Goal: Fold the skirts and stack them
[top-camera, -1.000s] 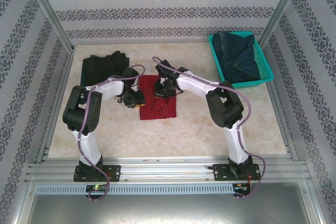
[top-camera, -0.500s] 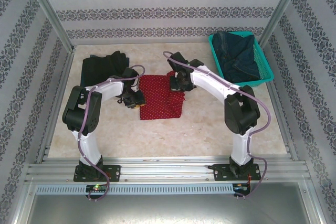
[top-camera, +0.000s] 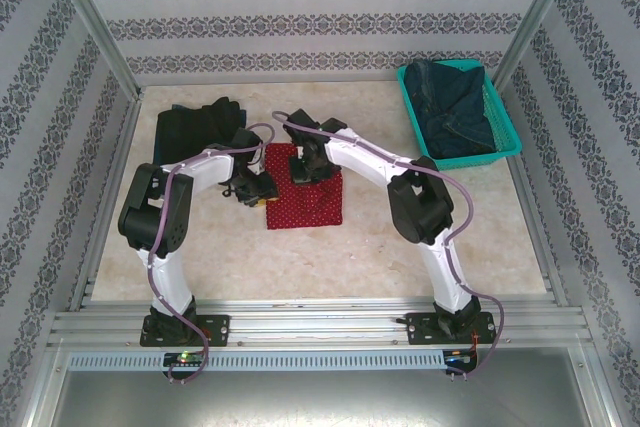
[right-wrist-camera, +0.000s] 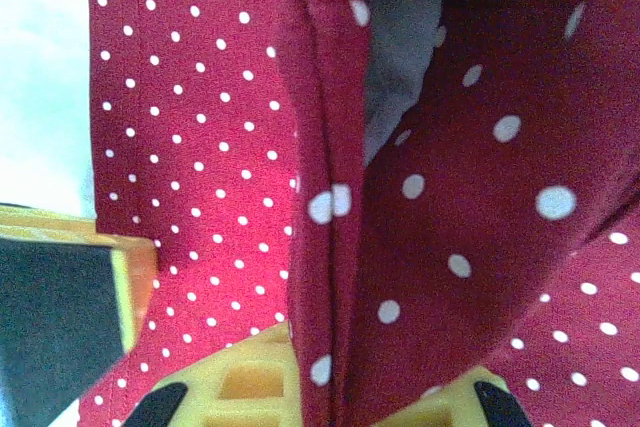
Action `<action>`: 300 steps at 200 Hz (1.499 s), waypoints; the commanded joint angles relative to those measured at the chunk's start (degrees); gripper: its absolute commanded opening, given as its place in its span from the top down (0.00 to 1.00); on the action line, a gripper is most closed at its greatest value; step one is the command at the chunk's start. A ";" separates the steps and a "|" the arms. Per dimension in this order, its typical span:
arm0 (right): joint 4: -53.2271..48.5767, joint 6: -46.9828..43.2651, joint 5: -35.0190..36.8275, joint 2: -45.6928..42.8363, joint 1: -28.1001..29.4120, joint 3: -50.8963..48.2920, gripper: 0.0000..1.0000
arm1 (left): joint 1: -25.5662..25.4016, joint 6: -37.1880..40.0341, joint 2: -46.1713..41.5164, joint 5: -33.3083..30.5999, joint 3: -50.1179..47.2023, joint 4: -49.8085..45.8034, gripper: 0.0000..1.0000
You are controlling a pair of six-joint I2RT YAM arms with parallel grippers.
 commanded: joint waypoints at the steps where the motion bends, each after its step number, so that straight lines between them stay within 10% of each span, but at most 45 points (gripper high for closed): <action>1: 0.44 2.40 -3.23 0.82 0.10 2.11 0.85 | 0.76 0.26 -3.07 -1.27 -0.03 -2.24 0.56; 70: 24.37 11.37 -21.30 -4.86 -0.34 -6.60 0.57 | 6.64 -7.27 -18.93 -14.61 -8.96 0.07 0.50; 124: 32.94 8.03 -17.84 -13.37 -7.54 -17.34 0.44 | 3.45 -3.82 -19.46 -2.16 -8.43 6.88 0.50; 206: 22.48 -2.68 -19.49 -0.69 -13.60 -9.54 1.00 | -8.09 -10.12 -9.78 5.73 -4.40 18.91 0.59; 300: 45.75 24.04 -20.98 -8.84 -10.47 -38.43 1.00 | -4.83 0.43 5.40 -6.96 5.23 5.61 0.55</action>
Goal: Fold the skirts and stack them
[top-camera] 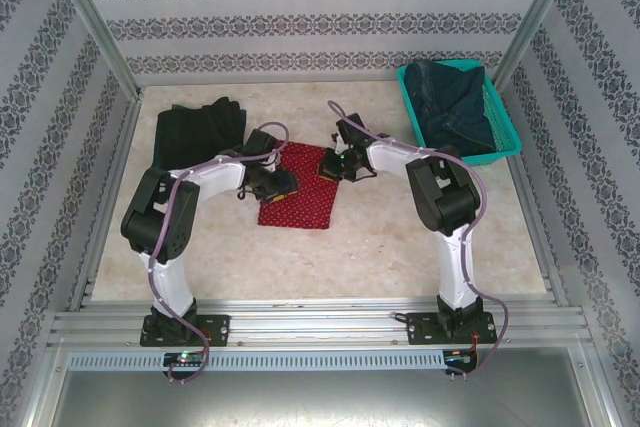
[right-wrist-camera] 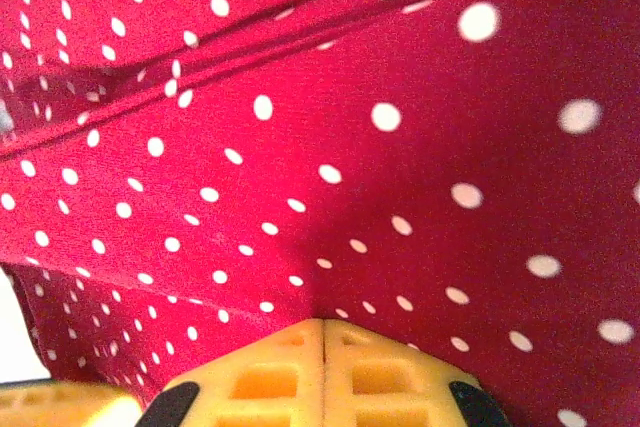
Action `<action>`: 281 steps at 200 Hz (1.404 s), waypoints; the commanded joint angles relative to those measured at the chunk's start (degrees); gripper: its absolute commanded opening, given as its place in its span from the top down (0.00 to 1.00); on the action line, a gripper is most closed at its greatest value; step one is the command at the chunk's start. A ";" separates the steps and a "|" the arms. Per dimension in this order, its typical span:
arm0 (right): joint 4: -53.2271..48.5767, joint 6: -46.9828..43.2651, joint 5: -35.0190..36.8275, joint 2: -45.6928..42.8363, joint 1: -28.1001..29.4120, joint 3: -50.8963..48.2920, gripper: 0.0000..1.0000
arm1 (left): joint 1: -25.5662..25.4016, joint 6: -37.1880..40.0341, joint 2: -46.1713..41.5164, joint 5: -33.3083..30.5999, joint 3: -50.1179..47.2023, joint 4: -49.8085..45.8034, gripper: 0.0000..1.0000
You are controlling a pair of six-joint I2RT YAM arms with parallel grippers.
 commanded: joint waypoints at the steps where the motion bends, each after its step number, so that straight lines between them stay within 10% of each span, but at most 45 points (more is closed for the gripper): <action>1: 10.24 12.94 -2.28 -3.69 3.19 -10.64 1.00 | 0.74 6.62 6.08 -5.51 6.25 -5.23 0.55; 26: 17.09 20.80 2.75 -11.60 9.04 -17.38 1.00 | -0.08 9.79 10.89 -2.57 16.26 -9.95 0.55; 65: 10.50 12.80 17.24 -22.58 7.48 -18.75 0.70 | 1.05 10.21 -0.61 -6.61 14.30 -10.34 0.41; 149: -7.01 -13.46 9.65 -11.24 0.21 -1.96 0.46 | 4.32 21.82 -0.72 -8.77 12.29 -11.28 0.47; 197: -6.48 -12.10 8.02 -6.97 1.36 -0.09 0.50 | 4.87 23.08 9.16 -12.05 20.49 -15.71 0.59; 255: -6.50 -11.40 10.15 -8.73 1.19 0.58 1.00 | 5.82 19.86 12.07 -13.41 18.86 -12.21 0.71; 281: -9.80 -8.96 15.58 -9.71 -1.22 -2.34 1.00 | 6.42 17.05 12.48 -14.44 16.33 -11.24 0.73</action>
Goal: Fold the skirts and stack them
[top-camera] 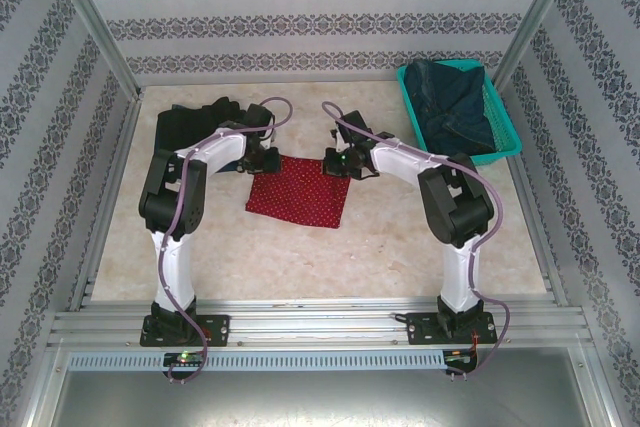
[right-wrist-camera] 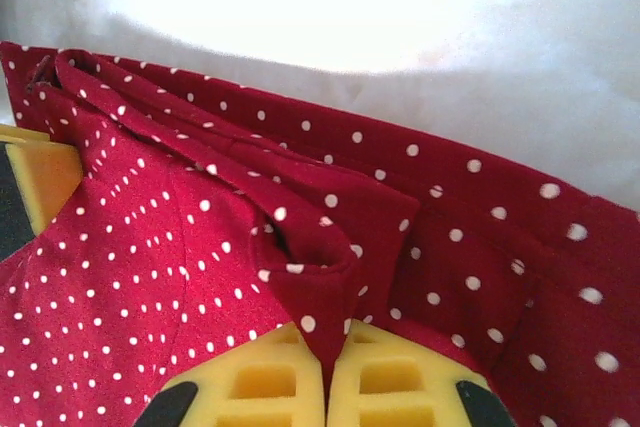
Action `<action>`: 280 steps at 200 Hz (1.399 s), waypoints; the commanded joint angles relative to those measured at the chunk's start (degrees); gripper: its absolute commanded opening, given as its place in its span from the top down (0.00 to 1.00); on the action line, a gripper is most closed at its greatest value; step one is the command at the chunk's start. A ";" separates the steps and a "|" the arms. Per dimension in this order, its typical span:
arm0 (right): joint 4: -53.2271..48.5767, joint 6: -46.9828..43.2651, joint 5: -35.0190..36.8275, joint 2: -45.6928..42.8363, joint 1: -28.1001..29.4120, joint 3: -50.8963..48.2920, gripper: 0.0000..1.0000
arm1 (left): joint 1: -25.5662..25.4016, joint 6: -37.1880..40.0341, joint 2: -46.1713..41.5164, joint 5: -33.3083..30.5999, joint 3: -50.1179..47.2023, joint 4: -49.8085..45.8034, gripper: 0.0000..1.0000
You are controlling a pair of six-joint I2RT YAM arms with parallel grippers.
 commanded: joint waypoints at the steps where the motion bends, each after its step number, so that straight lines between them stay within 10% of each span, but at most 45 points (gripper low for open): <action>1: -3.46 1.89 5.42 -2.50 -2.50 -2.43 1.00 | 1.29 -3.02 1.44 -2.63 -2.33 0.57 0.73; 67: -9.84 2.56 9.55 1.58 -1.07 2.46 0.74 | 1.47 -4.25 1.83 1.57 -1.30 -1.74 0.71; 111: -16.42 2.49 17.32 -6.73 2.30 2.73 0.69 | 1.68 -6.42 -6.86 6.89 1.82 -5.04 0.39; 158: -3.84 10.66 -3.37 -6.13 4.28 -2.49 0.94 | 2.63 -6.57 -10.91 6.56 -1.15 -6.31 0.00; 221: 0.40 14.08 -4.34 -2.47 4.11 -7.75 1.00 | -0.20 -13.89 -14.54 34.74 -12.15 10.95 0.00; 280: -1.87 13.06 -1.24 -1.75 2.59 -10.75 1.00 | 0.18 -15.17 -10.32 12.75 -21.43 3.56 0.00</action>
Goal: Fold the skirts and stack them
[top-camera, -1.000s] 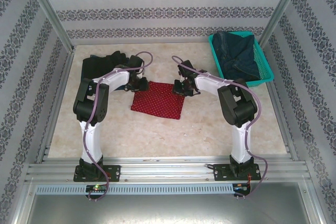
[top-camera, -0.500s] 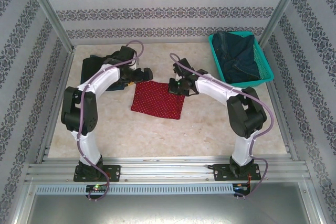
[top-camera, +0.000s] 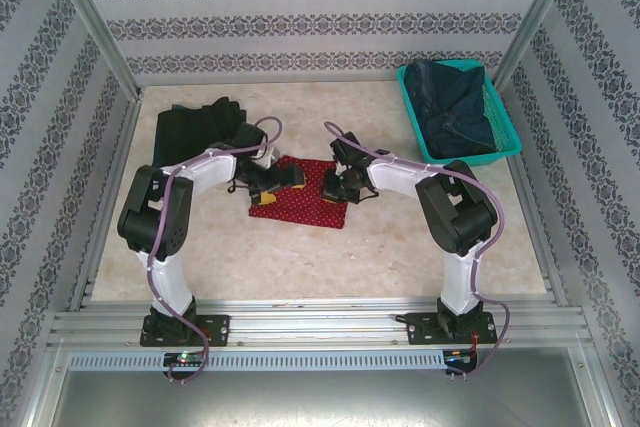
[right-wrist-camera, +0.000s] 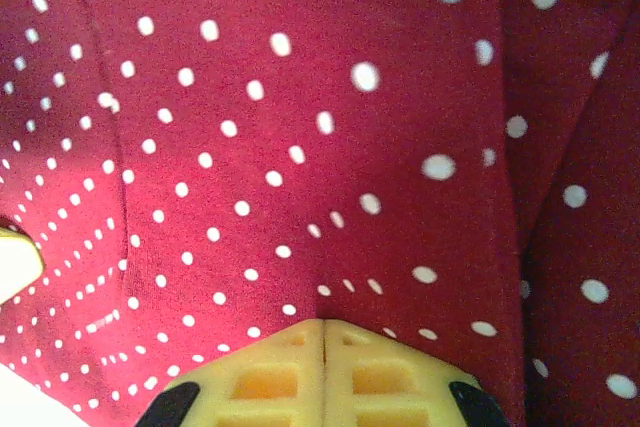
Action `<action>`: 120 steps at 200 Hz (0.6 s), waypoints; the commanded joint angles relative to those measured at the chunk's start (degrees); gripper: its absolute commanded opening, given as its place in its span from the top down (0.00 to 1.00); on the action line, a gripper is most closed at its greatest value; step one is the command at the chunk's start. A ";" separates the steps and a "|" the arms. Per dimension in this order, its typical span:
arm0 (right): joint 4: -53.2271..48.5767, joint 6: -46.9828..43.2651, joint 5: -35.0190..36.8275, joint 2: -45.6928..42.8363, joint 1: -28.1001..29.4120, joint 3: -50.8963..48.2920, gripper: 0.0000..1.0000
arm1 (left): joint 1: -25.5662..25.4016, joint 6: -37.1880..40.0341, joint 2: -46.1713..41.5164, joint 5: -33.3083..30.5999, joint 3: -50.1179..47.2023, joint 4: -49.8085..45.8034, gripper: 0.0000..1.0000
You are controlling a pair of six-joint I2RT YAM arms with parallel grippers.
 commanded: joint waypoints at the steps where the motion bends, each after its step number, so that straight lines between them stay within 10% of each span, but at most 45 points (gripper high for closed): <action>1: -1.89 -0.35 2.05 0.94 -1.31 -1.50 1.00 | 1.06 -1.80 1.46 -11.64 -3.45 -3.19 0.00; 94: -4.64 -3.31 3.07 2.05 -2.05 -0.01 1.00 | 4.81 9.89 -8.24 -8.14 0.19 -6.38 0.00; 120: -3.95 -3.14 2.46 2.16 -2.05 -0.18 1.00 | 5.87 17.20 -4.59 -16.31 3.47 -11.60 0.00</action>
